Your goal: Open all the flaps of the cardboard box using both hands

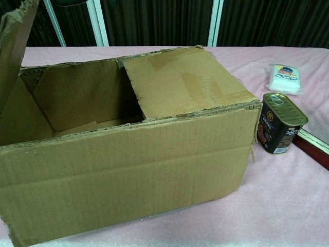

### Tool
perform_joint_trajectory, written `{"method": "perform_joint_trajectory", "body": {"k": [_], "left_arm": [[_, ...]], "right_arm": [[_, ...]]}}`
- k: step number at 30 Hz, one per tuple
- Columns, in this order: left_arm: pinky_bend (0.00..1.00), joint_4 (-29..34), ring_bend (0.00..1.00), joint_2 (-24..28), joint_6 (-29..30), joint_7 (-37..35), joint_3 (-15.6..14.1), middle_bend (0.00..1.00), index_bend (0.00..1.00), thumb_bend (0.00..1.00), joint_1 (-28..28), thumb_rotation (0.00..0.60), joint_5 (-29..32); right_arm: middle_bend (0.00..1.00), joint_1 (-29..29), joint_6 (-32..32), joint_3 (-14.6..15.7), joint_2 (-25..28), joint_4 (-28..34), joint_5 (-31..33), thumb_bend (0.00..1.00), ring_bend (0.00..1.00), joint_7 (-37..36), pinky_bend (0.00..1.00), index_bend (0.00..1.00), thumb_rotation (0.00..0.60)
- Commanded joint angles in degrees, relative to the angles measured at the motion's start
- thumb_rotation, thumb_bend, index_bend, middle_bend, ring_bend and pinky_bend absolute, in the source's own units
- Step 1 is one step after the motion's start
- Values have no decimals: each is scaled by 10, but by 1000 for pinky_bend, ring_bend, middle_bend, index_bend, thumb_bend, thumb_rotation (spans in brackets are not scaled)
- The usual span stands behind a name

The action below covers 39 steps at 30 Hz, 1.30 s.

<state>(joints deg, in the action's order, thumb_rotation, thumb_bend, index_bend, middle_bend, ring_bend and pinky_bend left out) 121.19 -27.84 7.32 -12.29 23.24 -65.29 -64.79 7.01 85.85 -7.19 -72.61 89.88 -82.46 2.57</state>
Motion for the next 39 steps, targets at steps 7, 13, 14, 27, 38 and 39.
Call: {"method": "perform_joint_trajectory", "body": {"k": [7,13,14,27,38,39], "left_arm": [[547,40,471,57,-8,-32,51,613,339,1000,62,600,-34],[547,65,472,103,3,-53,79,613,339,1000,117,600,-63],[547,68,472,109,7,-57,82,613,339,1000,126,600,-68],[547,89,472,185,108,-154,71,612,339,1000,247,600,-214],[547,64,472,237,219,-314,19,613,339,1000,302,600,-410],[547,61,472,240,228,-327,14,613,339,1000,307,600,-426]], "right_arm": [[0,0,-1,-1,-1,-1,2,182,0,2,212,0,600],[0,0,-2,-2,-2,-2,3,182,0,0,212,0,600],[0,0,-3,-2,-3,-2,3,181,0,0,212,0,600],[0,0,-3,-4,-4,-2,5,182,0,1,212,0,600],[0,-1,-3,-4,-3,-1,6,181,0,3,212,0,600],[0,-1,-3,-4,-3,-1,6,181,0,3,212,0,600]]}}
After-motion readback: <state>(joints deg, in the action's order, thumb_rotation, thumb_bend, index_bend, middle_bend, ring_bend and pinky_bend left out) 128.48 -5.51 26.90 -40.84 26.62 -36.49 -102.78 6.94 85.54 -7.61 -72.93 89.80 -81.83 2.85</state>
